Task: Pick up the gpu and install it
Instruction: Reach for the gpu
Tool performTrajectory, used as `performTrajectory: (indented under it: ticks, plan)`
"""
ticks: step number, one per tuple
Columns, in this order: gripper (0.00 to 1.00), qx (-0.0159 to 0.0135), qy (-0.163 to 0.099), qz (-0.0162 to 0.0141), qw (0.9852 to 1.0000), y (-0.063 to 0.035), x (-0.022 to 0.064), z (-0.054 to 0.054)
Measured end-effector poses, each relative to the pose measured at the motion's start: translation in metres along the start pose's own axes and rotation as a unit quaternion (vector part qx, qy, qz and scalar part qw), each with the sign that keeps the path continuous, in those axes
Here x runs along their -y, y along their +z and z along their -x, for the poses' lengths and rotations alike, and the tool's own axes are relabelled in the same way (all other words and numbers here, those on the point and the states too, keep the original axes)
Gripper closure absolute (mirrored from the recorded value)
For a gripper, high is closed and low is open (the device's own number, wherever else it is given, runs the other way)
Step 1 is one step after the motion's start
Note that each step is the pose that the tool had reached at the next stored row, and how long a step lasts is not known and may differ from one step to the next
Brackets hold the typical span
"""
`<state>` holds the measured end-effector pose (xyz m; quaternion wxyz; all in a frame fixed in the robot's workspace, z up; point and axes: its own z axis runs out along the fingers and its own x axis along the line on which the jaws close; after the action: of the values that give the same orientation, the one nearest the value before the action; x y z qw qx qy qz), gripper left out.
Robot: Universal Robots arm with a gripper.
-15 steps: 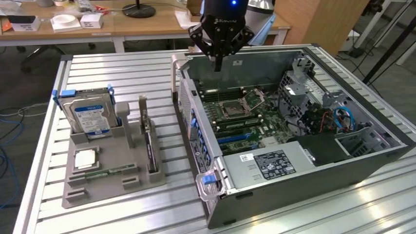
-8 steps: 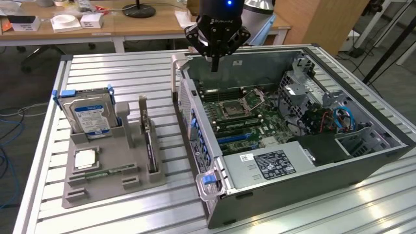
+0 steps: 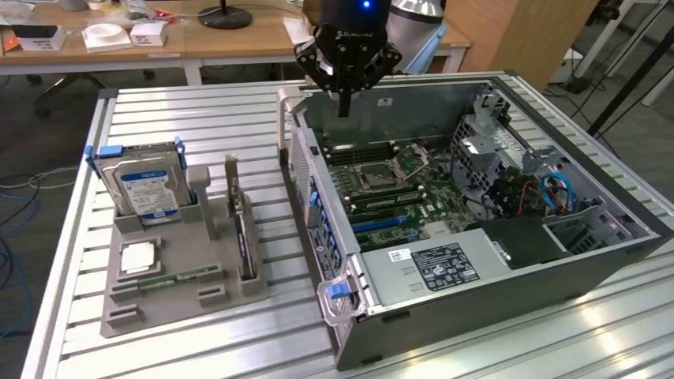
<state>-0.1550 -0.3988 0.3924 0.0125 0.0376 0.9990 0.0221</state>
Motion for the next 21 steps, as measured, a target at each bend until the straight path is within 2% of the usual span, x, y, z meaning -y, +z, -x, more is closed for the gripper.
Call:
performTrajectory:
  ticks: [21]
  plan:
    - [0.89, 0.0000, 0.000, 0.0000, 1.0000, -0.0002, 0.0006, -0.0085]
